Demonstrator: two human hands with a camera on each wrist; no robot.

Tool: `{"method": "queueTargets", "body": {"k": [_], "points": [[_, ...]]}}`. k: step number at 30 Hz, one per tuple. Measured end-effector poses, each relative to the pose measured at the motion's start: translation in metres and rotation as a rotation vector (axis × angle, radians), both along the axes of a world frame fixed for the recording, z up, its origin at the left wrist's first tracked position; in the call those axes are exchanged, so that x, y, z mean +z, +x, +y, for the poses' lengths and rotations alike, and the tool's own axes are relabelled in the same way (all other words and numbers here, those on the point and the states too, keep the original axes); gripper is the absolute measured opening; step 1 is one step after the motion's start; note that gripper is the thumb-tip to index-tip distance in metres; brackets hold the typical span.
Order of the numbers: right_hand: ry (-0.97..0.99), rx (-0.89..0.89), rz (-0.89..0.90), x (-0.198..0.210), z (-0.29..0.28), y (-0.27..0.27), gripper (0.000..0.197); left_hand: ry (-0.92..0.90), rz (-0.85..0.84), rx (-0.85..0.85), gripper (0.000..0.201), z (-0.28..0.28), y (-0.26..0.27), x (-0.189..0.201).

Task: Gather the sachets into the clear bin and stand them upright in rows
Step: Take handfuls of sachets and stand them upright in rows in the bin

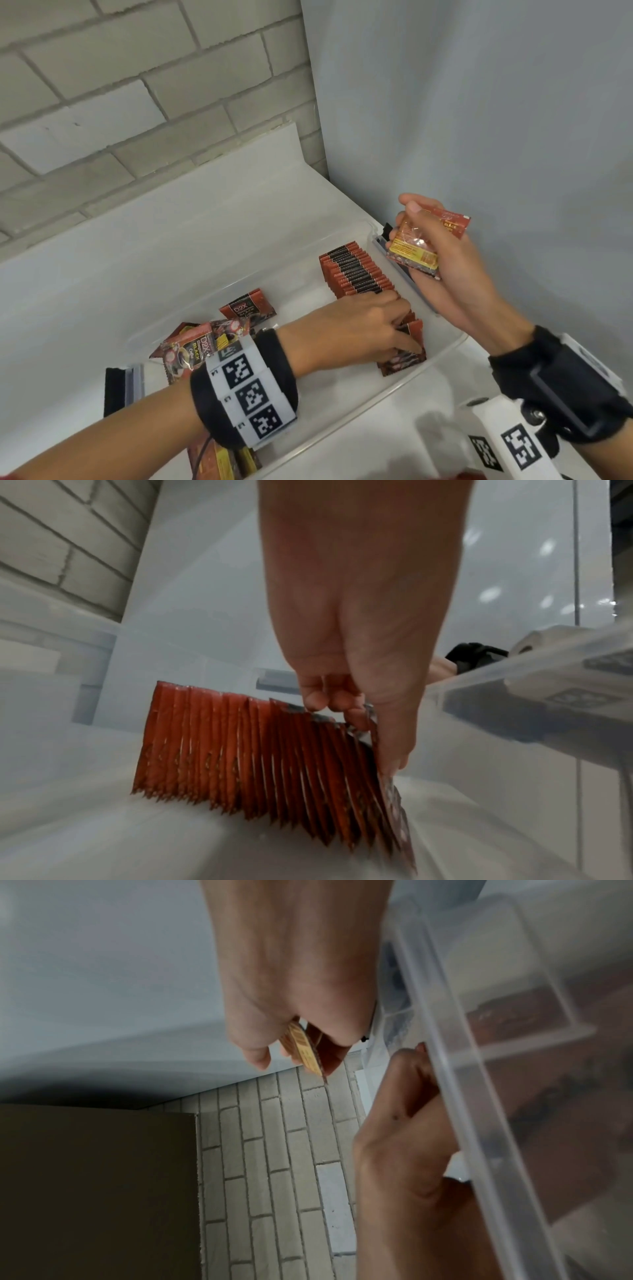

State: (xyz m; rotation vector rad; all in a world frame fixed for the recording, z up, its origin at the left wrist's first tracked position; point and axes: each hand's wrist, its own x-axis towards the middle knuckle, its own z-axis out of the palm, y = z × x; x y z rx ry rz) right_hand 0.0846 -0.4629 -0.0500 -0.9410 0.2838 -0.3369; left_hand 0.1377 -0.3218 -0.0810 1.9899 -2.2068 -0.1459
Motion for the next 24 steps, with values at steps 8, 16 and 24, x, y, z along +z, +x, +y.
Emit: {"method": "queueTargets", "body": {"k": [8,16,24], "points": [[-0.005,0.002,0.012,0.0006,0.0,-0.0002,0.036,-0.09,-0.335,-0.039,0.026,-0.001,-0.0075,-0.0065],[0.006,0.006,0.011,0.0011,0.0009,-0.0004,0.04,-0.11,-0.311,0.008,0.026,-0.0029,-0.0064,-0.0042],[0.198,0.039,-0.033,-0.0014,-0.0013,0.0004,0.03,-0.038,-0.196,0.0,0.029,0.0004,-0.003,-0.0054]]}}
